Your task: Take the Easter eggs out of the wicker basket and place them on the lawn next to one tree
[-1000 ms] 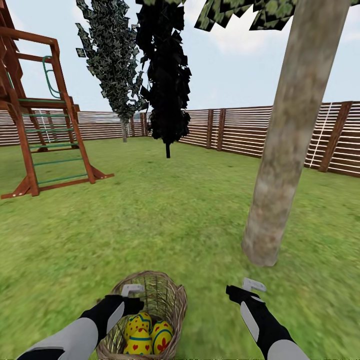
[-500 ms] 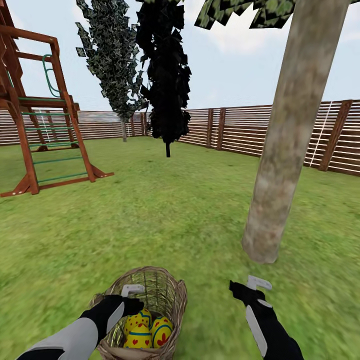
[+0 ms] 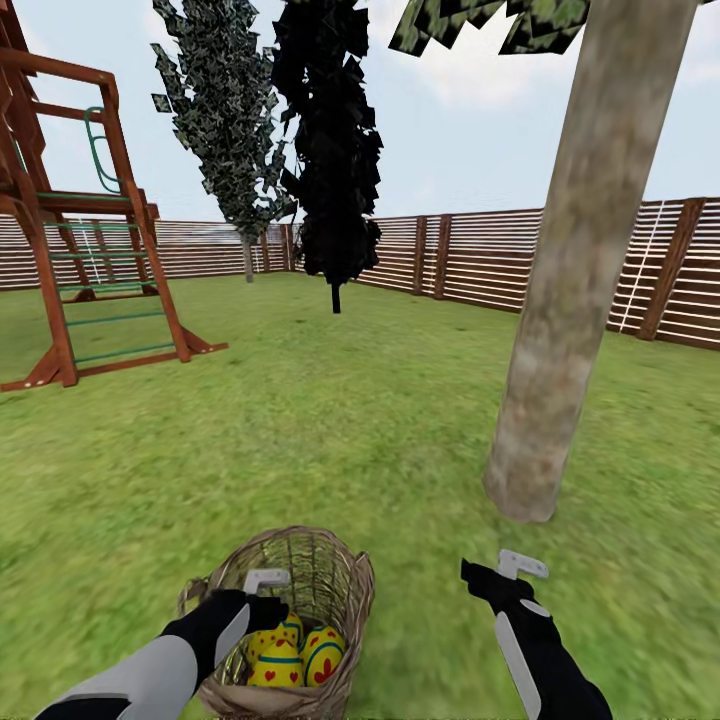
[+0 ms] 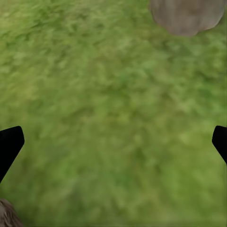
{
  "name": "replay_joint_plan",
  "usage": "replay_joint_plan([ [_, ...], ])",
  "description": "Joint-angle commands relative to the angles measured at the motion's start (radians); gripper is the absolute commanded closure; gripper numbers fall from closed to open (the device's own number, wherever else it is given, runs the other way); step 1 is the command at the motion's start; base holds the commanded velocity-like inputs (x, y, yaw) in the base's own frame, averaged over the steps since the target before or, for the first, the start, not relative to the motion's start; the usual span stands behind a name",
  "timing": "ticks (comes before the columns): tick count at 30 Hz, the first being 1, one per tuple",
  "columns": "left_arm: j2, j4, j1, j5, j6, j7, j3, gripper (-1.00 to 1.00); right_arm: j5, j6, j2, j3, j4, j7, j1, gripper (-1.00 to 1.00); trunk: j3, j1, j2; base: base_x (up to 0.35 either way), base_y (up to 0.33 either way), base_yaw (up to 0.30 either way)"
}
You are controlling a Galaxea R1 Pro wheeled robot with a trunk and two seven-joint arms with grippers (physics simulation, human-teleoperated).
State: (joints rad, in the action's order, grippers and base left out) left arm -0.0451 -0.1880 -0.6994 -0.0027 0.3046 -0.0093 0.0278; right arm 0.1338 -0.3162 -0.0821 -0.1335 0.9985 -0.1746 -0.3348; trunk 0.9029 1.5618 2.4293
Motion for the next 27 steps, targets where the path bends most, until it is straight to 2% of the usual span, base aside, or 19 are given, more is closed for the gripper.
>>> replay_joint_plan([
  [1,-0.002,-0.002,0.000,-0.001,0.006,-0.001,0.003,-1.00,0.011,-0.004,-0.001,0.000,0.002,-0.005,0.000,-1.00,0.004,0.004,0.008,0.000,0.000,0.000],
  [8,-0.004,-0.002,0.000,-0.001,0.008,0.003,0.003,-1.00,0.010,-0.004,-0.001,0.000,-0.001,-0.005,0.000,-1.00,0.026,0.031,0.057,0.000,0.000,0.000],
  [17,-0.004,-0.003,-0.001,-0.001,0.021,0.002,0.003,-1.00,0.010,-0.004,-0.001,0.000,-0.003,-0.005,0.000,-1.00,0.026,0.031,0.057,0.000,0.000,0.000],
  [22,-0.019,-0.004,-0.011,-0.002,0.104,-0.001,0.002,-1.00,0.010,-0.004,-0.001,0.000,-0.003,-0.005,0.000,-1.00,0.026,0.031,0.057,0.000,0.000,0.000],
  [25,-0.027,-0.008,-0.050,-0.001,0.195,0.000,0.001,-1.00,0.010,-0.004,-0.001,0.000,-0.004,-0.005,0.000,-1.00,0.026,0.031,0.057,0.000,0.000,0.000],
  [27,-0.030,-0.011,-0.097,0.000,0.292,0.001,0.001,-1.00,0.011,-0.004,0.000,0.000,-0.004,-0.004,0.000,-1.00,0.026,0.031,0.057,0.000,0.000,0.000],
])
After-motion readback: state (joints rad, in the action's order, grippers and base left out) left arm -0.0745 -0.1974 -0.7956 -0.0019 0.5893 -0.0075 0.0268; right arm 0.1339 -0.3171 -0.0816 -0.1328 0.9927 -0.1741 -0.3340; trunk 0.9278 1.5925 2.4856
